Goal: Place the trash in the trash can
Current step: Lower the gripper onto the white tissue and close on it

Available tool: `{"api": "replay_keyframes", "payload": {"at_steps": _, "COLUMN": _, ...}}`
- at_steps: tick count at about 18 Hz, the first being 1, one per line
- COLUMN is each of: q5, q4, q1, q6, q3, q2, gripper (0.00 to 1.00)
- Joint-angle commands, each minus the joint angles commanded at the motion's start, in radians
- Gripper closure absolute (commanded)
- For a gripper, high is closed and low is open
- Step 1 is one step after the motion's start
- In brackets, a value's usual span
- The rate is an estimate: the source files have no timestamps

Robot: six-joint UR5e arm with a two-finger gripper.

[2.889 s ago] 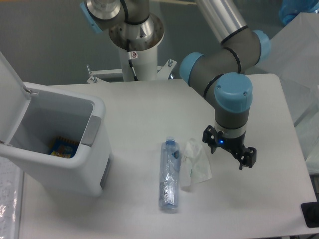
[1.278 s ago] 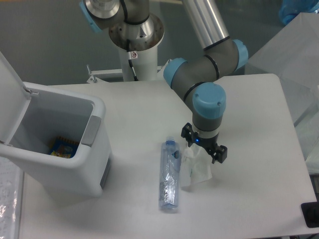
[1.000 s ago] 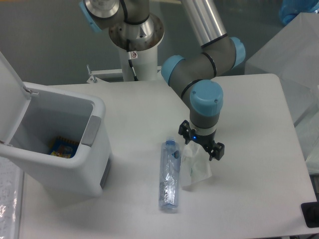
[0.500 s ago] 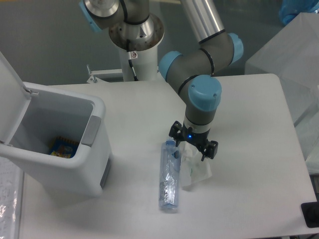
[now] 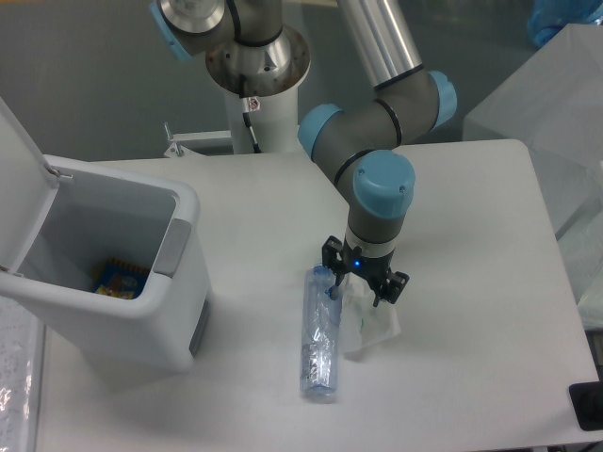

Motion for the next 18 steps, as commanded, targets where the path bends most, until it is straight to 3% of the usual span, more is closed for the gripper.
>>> {"api": "replay_keyframes", "payload": {"at_steps": 2, "q5": 0.068, "q4": 0.009, "q1": -0.006, "q6": -0.003, "q3": 0.0, "q2": -0.006, "gripper": 0.72}}
{"api": "replay_keyframes", "payload": {"at_steps": 5, "q5": 0.074, "q4": 0.012, "q1": -0.015, "q6": -0.002, "q3": 0.002, "q2": -0.008, "gripper": 1.0}}
{"api": "replay_keyframes", "payload": {"at_steps": 13, "q5": 0.047, "q4": 0.011, "q1": -0.011, "q6": -0.002, "q3": 0.032, "q2": -0.002, "gripper": 1.0}}
{"api": "replay_keyframes", "payload": {"at_steps": 18, "q5": -0.119, "q4": 0.014, "q1": 0.006, "q6": -0.06, "q3": 0.09, "q2": 0.012, "gripper": 1.0}}
